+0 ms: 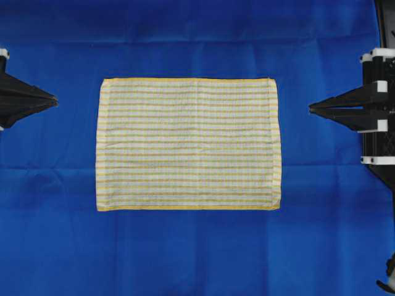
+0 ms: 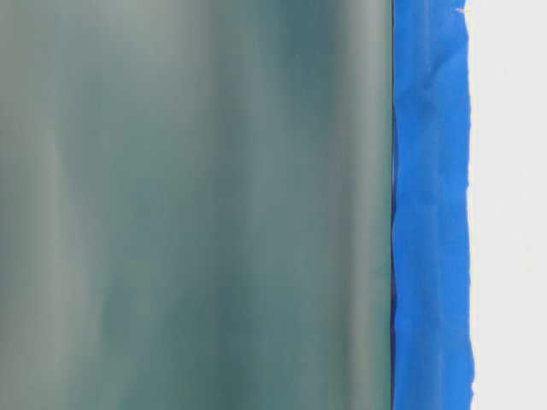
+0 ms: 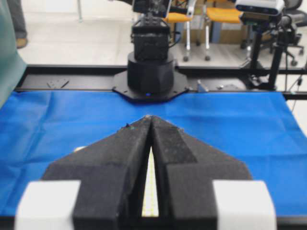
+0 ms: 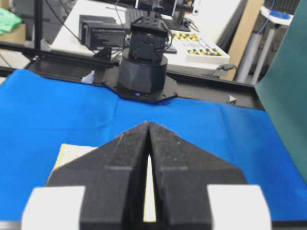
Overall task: Fold the yellow towel.
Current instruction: 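Move both grippers to the towel's far corners and grasp them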
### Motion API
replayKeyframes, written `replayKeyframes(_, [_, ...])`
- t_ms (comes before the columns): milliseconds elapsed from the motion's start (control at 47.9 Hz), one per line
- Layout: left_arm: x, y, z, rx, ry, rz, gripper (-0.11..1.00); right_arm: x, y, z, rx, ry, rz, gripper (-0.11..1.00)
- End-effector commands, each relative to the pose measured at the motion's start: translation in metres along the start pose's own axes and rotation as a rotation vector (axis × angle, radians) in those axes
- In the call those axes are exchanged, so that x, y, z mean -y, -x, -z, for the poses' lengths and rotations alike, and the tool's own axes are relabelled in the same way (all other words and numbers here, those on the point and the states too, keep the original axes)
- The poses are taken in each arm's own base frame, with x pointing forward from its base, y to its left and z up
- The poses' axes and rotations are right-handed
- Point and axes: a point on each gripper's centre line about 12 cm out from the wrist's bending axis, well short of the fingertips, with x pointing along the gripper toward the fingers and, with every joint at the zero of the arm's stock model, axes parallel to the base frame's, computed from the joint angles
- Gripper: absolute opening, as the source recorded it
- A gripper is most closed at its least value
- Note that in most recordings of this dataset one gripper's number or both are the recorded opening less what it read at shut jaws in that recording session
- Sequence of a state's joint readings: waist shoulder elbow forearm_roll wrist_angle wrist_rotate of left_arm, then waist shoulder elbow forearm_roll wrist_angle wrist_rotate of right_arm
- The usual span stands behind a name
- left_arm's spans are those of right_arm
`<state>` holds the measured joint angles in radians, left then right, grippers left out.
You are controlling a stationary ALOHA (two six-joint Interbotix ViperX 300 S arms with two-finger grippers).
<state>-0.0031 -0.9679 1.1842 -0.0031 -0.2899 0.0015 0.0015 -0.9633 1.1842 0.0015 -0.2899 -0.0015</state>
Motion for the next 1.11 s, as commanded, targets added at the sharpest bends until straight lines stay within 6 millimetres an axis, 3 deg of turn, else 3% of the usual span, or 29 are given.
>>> replayKeyframes(0, [-0.003,-0.004,-0.001,-0.008,0.004,-0.018,0.0,0.003,-0.005,-0.008,0.014,-0.008,0.017,0.0])
replayKeyframes(292, [-0.017,-0.018,0.025,-0.124,-0.041,-0.079,0.0,0.03,-0.014,0.016,-0.131,-0.059,0.149,0.0])
replayKeyframes(605, [-0.052,-0.038,0.073,-0.329,-0.013,-0.214,0.02,0.069,-0.027,0.066,-0.348,-0.166,0.331,0.01])
replayKeyframes(710, [-0.062,-0.043,0.089,-0.389,-0.005,-0.245,0.22,0.084,-0.029,0.088,-0.434,-0.205,0.394,0.23])
replayKeyframes(856, [-0.072,-0.048,0.111,-0.443,-0.002,-0.276,0.66,0.103,-0.03,0.121,-0.547,-0.248,0.474,0.68])
replayKeyframes(898, [-0.075,-0.049,0.119,-0.453,-0.003,-0.282,0.78,0.107,-0.03,0.129,-0.568,-0.255,0.49,0.77])
replayKeyframes(939, [-0.077,-0.051,0.125,-0.459,-0.004,-0.287,0.83,0.111,-0.03,0.136,-0.587,-0.26,0.504,0.76])
replayKeyframes(1086, [-0.088,-0.055,0.152,-0.518,0.009,-0.32,0.79,0.118,-0.034,0.158,-0.634,-0.27,0.526,0.66])
